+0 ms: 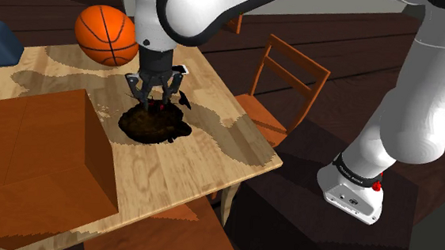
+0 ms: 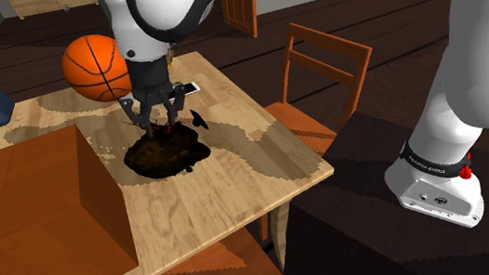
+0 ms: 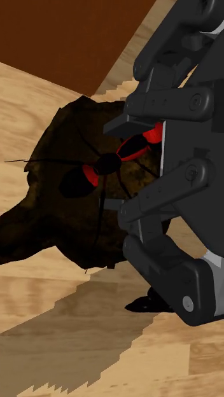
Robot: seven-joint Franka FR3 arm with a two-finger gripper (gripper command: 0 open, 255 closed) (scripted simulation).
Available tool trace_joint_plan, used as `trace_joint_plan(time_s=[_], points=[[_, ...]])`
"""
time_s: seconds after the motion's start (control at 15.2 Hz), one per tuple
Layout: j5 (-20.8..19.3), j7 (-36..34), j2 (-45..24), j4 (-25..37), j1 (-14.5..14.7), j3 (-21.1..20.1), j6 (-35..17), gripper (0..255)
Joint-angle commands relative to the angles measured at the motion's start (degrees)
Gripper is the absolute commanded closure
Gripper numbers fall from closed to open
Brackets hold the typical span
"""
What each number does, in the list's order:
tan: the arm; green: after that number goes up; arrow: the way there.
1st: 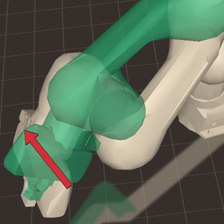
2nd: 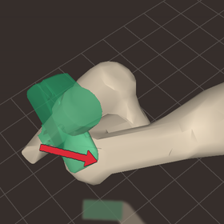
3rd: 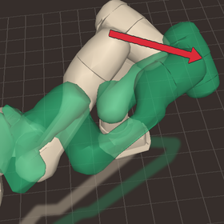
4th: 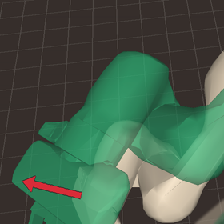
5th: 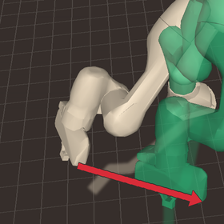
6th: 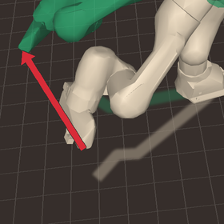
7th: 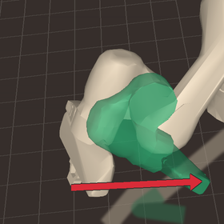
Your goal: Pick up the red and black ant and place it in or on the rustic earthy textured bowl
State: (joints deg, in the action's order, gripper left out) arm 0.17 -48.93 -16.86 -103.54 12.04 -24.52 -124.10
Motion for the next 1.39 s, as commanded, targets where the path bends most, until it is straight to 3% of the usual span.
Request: trace_joint_plan(time_s=[0.0, 0.26, 0.73, 0.79, 1.12, 1.32], points=[[-0.31, -0.09, -0.72, -0.67, 0.13, 0.11, -1.37, 255], [-0.88, -0.22, -2.08, -2.09, 0.35, 0.36, -4.06, 255], [-0.88, -0.22, -2.08, -2.09, 0.35, 0.35, -4.06, 255], [-0.9, -0.24, -2.12, -2.02, 0.36, 0.36, -4.03, 0], [-0.88, -0.22, -2.08, -2.09, 0.35, 0.35, -4.06, 0], [0.47, 0.65, 0.93, -0.14, -0.55, -0.03, 0.74, 0]])
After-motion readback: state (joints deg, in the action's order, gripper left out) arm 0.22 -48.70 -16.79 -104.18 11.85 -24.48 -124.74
